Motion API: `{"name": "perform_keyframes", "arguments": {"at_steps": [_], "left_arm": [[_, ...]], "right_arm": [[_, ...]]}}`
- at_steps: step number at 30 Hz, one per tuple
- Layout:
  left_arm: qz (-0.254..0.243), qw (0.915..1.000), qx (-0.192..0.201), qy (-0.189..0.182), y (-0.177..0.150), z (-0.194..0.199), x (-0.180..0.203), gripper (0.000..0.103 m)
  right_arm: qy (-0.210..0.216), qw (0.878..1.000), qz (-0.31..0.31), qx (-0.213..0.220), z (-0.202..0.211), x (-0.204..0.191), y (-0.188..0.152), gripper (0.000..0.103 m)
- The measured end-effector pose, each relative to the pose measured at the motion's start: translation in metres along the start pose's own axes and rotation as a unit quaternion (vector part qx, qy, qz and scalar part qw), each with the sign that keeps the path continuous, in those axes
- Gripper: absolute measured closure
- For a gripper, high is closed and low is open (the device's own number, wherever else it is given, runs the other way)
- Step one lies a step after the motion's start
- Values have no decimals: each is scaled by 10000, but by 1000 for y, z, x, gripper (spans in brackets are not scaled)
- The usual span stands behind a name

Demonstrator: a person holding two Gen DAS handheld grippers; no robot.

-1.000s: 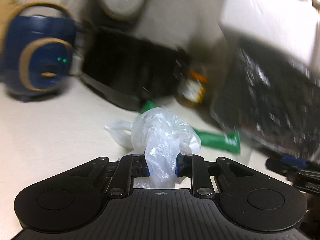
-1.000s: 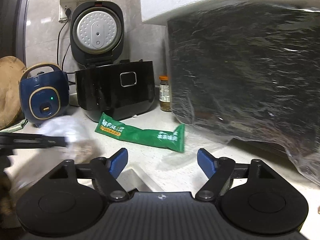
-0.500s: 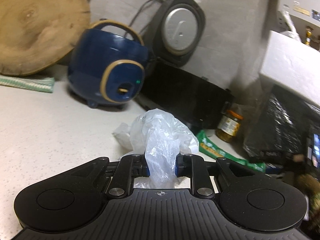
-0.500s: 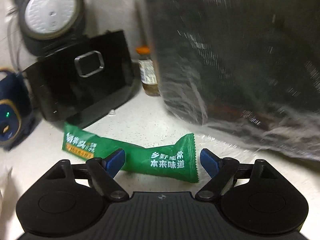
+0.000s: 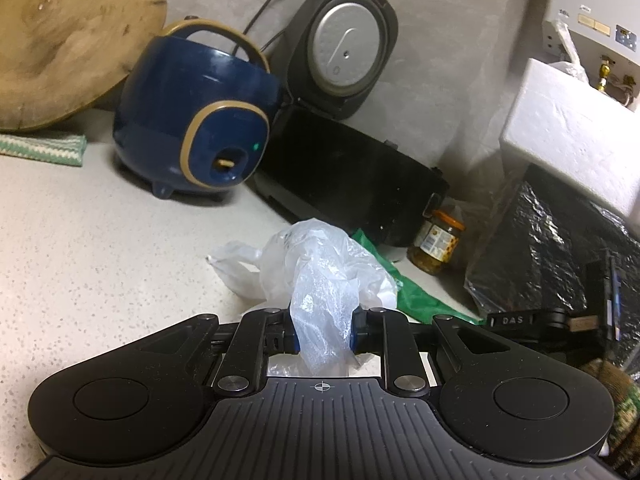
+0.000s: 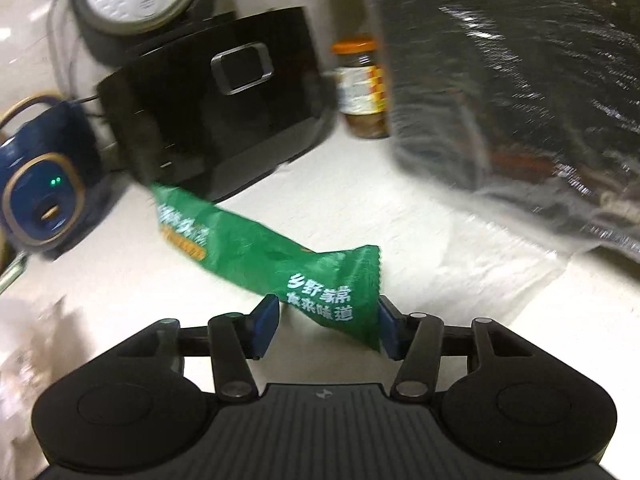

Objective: Collect trash
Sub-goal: 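Grasp the green printed wrapper with the right tool while the left tool holds the bag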

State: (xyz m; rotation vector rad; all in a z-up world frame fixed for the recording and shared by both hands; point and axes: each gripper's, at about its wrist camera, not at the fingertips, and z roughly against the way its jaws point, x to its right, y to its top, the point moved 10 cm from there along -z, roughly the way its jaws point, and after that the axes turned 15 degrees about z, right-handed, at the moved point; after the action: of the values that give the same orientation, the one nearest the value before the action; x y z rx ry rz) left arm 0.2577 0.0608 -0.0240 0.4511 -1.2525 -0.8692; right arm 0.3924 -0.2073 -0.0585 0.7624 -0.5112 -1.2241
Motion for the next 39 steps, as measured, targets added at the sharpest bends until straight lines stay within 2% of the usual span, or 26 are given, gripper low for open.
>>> {"name": "perform_keyframes", "arguments": {"at_steps": [6,9,11,14,18,28,34,39], "left_arm": [[38,10000,-39,60,0,-2,-2,80],[48,9999,-57,73,0,-2,-3,80],[47,9999,-60,72,0,-3,-3,80],[48,9999,-64,72,0,-2,-3,80],[28,10000,-63,72,0,-2,-3,80],[22,9999,-116,65,-2,-2,-3,80],[25,9999,-122,77,-2,-2,-3,80],[19,9999,-123,69,-2,-2,-3,80]], "right_arm": [[262,9973,662,185,26,-37,2,50],[173,9945,944,425,37,-48,10,37],[-48,9919,1111,615,40,-52,17,26],[-290,9891,1278,677,33,-54,23,25],[-200,9916,1197,451,14,-55,20,25],[569,9881,1375,378,37,-92,5,25],[112,9805,1812,746,43,-101,21,24],[-269,9786,1999,407,1,-97,25,23]]}}
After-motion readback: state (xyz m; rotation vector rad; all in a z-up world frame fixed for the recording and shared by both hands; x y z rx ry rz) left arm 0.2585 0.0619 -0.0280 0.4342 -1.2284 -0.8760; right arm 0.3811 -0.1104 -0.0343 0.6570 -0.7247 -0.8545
